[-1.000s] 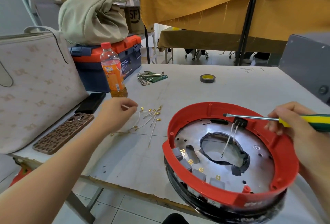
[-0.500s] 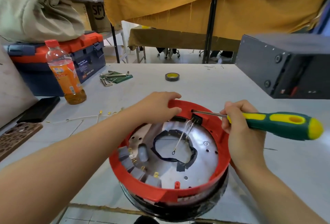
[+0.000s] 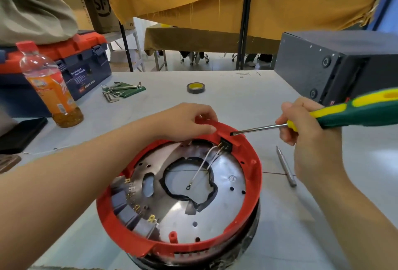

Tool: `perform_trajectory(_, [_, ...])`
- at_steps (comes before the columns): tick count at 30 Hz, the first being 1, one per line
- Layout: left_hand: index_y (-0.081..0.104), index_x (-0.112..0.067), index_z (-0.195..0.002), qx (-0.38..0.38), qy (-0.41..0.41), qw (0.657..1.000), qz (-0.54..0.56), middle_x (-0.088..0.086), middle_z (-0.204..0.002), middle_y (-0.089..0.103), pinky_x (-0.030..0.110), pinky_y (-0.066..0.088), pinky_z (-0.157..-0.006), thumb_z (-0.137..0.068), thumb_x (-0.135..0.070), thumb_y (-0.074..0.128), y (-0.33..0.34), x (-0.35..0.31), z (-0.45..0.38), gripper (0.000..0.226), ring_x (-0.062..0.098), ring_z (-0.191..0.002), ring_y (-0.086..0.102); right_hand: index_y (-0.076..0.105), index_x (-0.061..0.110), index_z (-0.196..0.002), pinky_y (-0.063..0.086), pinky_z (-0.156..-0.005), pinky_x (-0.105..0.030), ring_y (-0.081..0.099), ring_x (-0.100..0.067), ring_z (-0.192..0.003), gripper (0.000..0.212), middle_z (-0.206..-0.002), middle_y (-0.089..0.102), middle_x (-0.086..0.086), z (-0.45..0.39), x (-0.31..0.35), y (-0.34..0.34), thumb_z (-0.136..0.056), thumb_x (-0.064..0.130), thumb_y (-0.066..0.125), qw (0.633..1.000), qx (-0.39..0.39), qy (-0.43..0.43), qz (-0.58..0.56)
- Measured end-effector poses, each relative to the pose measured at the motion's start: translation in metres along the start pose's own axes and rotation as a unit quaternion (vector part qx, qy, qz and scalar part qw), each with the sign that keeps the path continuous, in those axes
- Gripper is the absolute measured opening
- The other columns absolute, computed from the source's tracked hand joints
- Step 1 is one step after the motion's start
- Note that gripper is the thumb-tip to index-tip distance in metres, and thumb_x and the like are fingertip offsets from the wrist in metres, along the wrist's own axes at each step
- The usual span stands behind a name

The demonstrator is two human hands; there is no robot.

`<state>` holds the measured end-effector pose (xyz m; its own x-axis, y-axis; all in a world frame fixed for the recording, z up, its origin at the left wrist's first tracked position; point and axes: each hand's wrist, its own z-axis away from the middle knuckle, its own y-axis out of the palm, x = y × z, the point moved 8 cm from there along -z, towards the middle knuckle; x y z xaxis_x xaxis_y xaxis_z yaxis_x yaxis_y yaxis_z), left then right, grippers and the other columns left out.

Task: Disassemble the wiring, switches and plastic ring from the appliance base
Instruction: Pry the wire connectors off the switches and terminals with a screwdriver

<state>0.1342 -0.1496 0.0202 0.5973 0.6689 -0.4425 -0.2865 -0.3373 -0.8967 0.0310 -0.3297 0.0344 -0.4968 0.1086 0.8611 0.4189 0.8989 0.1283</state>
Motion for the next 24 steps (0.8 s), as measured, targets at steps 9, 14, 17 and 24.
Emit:
perform_trajectory(9, [0.067,-0.017,-0.11,0.117,0.052,0.988,0.086,-0.006,-0.102,0.072,0.035,0.047,-0.098,-0.087,-0.016,0.066,0.016,-0.019,-0.028,0.023,0.011,-0.097,0.066,0.041,0.007,-0.047,0.03,-0.042,-0.013,0.036,-0.008,-0.039,0.03,-0.046,0.047,0.006,-0.031,0.002,0.035,-0.074,0.015,0.053,0.986,0.166,-0.006,0.025])
perform_trajectory(14, [0.066,-0.015,-0.105,0.107,0.051,0.987,0.106,0.001,-0.097,0.073,0.036,0.048,-0.096,-0.086,-0.016,0.067,0.022,-0.014,-0.034,0.019,0.017,-0.093,0.067,0.04,-0.007,-0.055,0.032,-0.044,-0.012,0.037,-0.009,-0.04,0.032,-0.045,0.046,0.002,-0.033,-0.008,0.049,-0.073,0.015,0.054,0.977,0.211,0.001,0.04])
perform_trajectory(17, [0.066,-0.017,-0.104,0.11,0.05,0.986,0.119,-0.003,-0.097,0.072,0.032,0.048,-0.094,-0.086,-0.016,0.067,0.025,-0.012,-0.035,0.018,0.013,-0.092,0.067,0.041,-0.01,-0.056,0.032,-0.044,-0.011,0.038,-0.009,-0.041,0.032,-0.047,0.047,0.001,-0.036,-0.009,0.05,-0.074,0.015,0.053,0.974,0.224,0.001,0.043])
perform_trajectory(24, [0.065,-0.014,-0.107,0.116,0.052,0.982,0.137,0.003,-0.104,0.072,0.041,0.046,-0.098,-0.087,-0.013,0.066,0.026,-0.013,-0.034,0.02,0.02,-0.098,0.066,0.045,-0.005,-0.056,0.033,-0.045,-0.016,0.039,-0.011,-0.044,0.027,-0.051,0.049,-0.014,-0.039,-0.003,0.058,-0.072,0.015,0.054,0.958,0.273,-0.005,0.084])
